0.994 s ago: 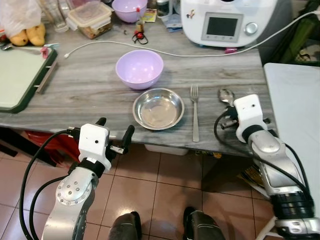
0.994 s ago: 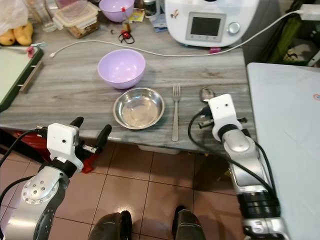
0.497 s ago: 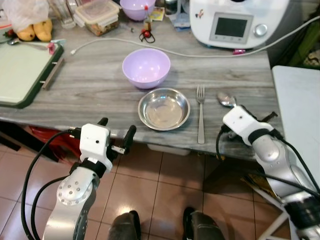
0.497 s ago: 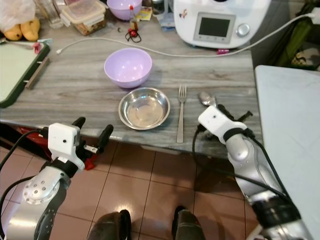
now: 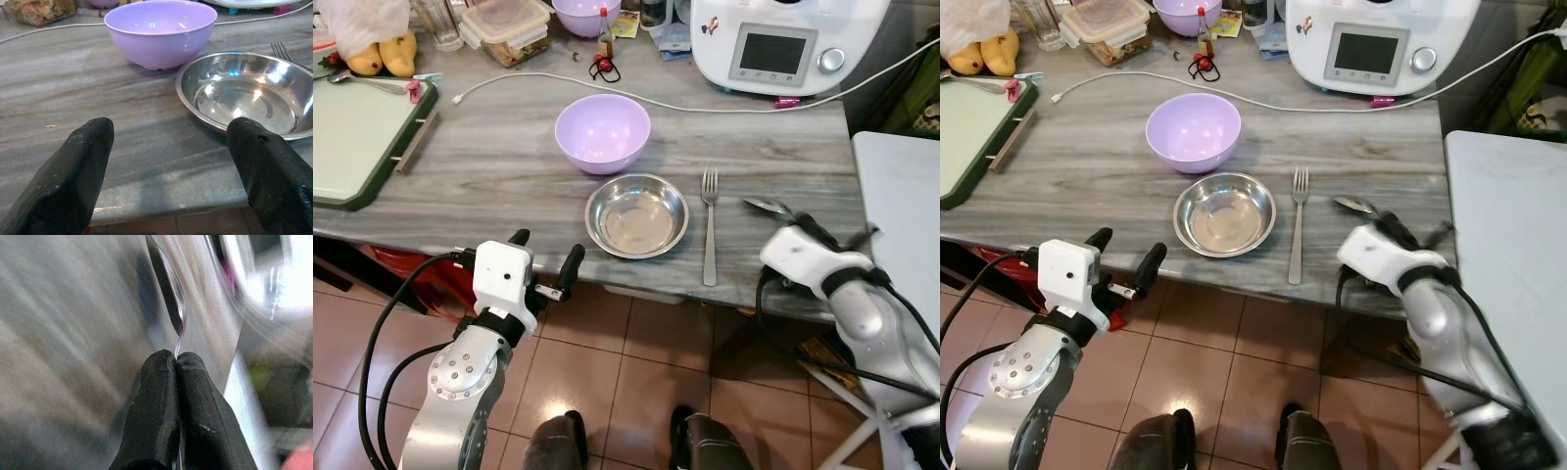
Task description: Setting the table
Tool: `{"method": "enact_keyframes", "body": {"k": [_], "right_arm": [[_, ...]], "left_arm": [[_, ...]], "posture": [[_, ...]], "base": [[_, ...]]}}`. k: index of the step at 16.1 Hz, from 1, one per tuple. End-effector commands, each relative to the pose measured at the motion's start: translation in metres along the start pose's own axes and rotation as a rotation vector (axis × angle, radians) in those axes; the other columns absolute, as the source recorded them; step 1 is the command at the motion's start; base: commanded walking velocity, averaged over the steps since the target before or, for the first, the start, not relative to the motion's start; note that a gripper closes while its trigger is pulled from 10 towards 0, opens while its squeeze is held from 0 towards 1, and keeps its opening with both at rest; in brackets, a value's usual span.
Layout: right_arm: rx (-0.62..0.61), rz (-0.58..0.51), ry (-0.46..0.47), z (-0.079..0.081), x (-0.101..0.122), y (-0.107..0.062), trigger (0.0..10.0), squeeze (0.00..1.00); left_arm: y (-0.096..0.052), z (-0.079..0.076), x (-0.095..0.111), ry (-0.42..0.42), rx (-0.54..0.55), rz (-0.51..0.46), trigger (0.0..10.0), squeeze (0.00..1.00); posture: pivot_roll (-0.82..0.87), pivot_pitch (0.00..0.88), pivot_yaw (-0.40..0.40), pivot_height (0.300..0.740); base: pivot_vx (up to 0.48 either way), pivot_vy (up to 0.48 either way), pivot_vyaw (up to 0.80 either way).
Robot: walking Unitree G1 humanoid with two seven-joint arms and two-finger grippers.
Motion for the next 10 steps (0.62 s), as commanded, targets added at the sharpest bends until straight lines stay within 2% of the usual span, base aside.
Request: {"method": "enact_keyframes", "body": {"k": [1,6,9,10], "right_arm": [[0.05,0.079,0.148,0.014,-0.014,-0.006,0.0,0.0],[-0.017,-0.031,0.707,0.02,0.006,-0.011,0.0,0.0],[0.004,-0.098,0.926,0.021,0.022,-0.009,0.0,0.0],[0.026,-0.101,1.026,0.024,0.025,-0.009,0.0,0.0]], "left_arm": [[-0.001,-0.001,-0.004,-0.007,-0.006,0.015,10.0,0.0],[-0.001,0.0,-0.004,-0.008,-0.008,0.016,10.0,0.0],[0.0,0.001,-0.004,-0.002,-0.011,0.015,10.0,0.0],[0.0,0.002,-0.004,0.001,-0.011,0.014,10.0,0.0]], "posture": [[0.06,0.215,0.058,0.74],[0.07,0.209,0.063,0.74],[0.07,0.202,0.067,0.74],[0.07,0.199,0.067,0.74]], "base": [[0.0,0.0,0.0],[0.0,0.0,0.0],[0.0,0.0,0.0],[0.0,0.0,0.0]]}}
Point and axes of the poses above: a point about 5 cm out from each wrist's last joint towards the gripper, its own y axis pointing out of the wrist towards the gripper, its own x axis along the axis of the wrist's last joint, z = x × y, the point moved 1 cm from there along y, pointing out of the wrist towards the gripper, and after that the axes turned 12 degrees about y, right-handed, at the moved point
